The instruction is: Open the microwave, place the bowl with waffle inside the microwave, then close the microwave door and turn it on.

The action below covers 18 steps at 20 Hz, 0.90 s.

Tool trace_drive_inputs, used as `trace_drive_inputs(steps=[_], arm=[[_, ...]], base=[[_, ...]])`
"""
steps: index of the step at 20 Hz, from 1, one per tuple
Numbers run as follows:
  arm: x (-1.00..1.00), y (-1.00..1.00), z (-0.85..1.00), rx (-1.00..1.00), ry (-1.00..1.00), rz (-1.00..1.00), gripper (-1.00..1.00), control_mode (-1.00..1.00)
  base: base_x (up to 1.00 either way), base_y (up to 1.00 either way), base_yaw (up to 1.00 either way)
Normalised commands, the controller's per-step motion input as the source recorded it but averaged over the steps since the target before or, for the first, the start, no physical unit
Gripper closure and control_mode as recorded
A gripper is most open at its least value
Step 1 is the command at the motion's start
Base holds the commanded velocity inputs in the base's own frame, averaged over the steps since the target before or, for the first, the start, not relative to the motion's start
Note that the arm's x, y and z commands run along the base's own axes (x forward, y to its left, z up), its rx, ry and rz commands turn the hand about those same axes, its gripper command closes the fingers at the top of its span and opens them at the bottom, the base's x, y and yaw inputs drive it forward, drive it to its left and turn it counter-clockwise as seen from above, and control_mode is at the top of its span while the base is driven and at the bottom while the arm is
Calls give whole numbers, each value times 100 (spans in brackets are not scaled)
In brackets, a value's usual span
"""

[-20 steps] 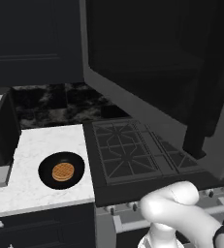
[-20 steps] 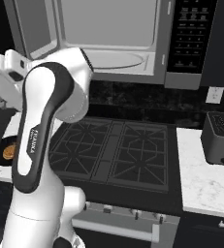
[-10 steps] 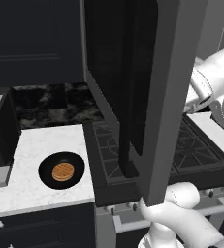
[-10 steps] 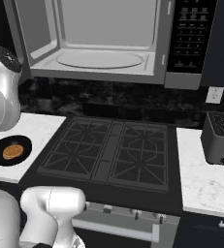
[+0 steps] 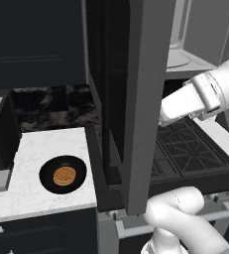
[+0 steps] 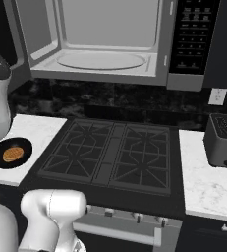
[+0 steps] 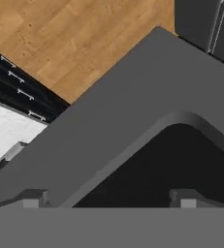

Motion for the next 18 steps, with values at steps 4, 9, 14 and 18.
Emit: trace_drive_inputs(steps=[4, 9, 14, 18], arm=[[57, -100, -29, 7, 1, -41, -100, -100], [81, -91, -58, -5, 19, -41, -100, -100], [76, -16, -75, -29, 25, -25, -100, -100], [48, 0, -71, -24, 21, -4, -100, -100]], base=[[0, 0, 0], [0, 0, 0], [0, 0, 0], [0, 0, 0]])
